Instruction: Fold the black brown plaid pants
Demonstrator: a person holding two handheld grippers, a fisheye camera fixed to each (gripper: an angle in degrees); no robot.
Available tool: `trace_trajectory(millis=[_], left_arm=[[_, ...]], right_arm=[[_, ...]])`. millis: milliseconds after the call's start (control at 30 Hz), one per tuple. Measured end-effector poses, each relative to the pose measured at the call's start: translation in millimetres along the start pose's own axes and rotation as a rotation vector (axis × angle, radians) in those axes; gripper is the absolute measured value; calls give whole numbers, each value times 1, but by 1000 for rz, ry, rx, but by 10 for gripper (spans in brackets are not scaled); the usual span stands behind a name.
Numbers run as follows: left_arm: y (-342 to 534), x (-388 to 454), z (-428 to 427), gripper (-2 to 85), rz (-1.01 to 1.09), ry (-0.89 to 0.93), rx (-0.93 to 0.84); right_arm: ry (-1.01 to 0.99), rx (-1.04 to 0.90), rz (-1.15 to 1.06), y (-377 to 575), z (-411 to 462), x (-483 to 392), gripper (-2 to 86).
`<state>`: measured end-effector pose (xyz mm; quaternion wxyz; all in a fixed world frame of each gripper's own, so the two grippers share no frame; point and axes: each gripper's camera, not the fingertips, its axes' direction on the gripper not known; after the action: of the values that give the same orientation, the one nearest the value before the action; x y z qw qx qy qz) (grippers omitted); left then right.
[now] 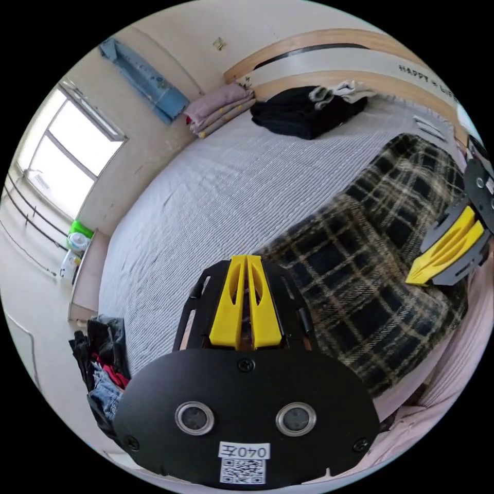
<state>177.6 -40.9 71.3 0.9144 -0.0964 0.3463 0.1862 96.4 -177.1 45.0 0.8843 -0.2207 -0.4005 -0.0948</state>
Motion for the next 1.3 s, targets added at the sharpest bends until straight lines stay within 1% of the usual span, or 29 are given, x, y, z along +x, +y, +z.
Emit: trace_trajectory(millis=[67, 133, 167, 200, 233, 267, 300, 333, 367, 433, 500, 567, 600, 667, 767, 833, 900, 1000, 1067, 1133, 1233, 1267, 1300], left_arm=[[-13, 16, -3, -9, 59, 62, 24], [-27, 29, 3, -9, 105, 142, 44], [-37, 36, 11, -9, 120, 192, 48], [-46, 40, 23, -9, 111, 250, 35], [-50, 42, 33, -9, 99, 272, 18], [-55, 47, 60, -10, 82, 296, -55], [-54, 51, 80, -10, 58, 314, -85], [-54, 50, 77, -10, 63, 307, -65], [-56, 45, 69, -9, 67, 293, -81], [-48, 23, 44, -9, 7, 281, -55], [-12, -21, -8, -9, -84, 311, 47], [26, -50, -43, -9, -144, 308, 80], [54, -62, -61, -9, -170, 278, 78], [93, -70, -80, -9, -203, 221, 54], [141, -64, -87, -9, -226, 152, 3], [161, -54, -80, -9, -230, 97, -50], [180, -36, -73, -9, -192, 40, -96], [193, -24, -78, -9, -156, -17, -64], [195, -30, -79, -9, -184, 3, -59], [196, -38, -82, -9, -213, 29, -45], [201, -42, -92, -9, -200, 62, 33], [203, -39, -87, -9, -169, 70, 13], [209, -39, -68, -9, -145, 86, -107]], right_arm=[[-8, 86, -58, 6, -12, -12, -10], [-44, 129, -131, 9, -15, -25, -10], [-63, 114, -177, 10, -12, -34, -10], [-64, 80, -192, 10, -8, -37, -10], [-67, -49, -221, 10, 8, -41, -10], [-65, -147, -234, 12, 26, -42, -10], [-57, -144, -227, 13, 28, -41, -10], [-73, -149, -207, 12, 26, -36, -10], [-105, -141, -220, 14, 21, -33, -10], [-130, -76, -218, 23, 11, -28, -10], [-117, -7, -190, 33, -2, -22, -10], [-13, 124, -108, 43, -21, -12, -10], [18, 154, -80, 44, -25, -8, -10], [148, 228, 24, 42, -29, 3, -9], [226, 180, 49, 29, -13, 6, -10], [227, 142, 53, 25, -3, 4, -9], [188, 143, 28, 26, 2, -3, -10], [94, 200, -90, 29, 0, -27, -10], [0, 234, -186, 22, 0, -48, -9], [-53, 237, -238, 12, 4, -62, -10], [-43, 196, -276, 0, 23, -74, -10], [-22, 127, -282, -3, 37, -75, -9], [-32, 58, -290, -5, 46, -76, -9]])
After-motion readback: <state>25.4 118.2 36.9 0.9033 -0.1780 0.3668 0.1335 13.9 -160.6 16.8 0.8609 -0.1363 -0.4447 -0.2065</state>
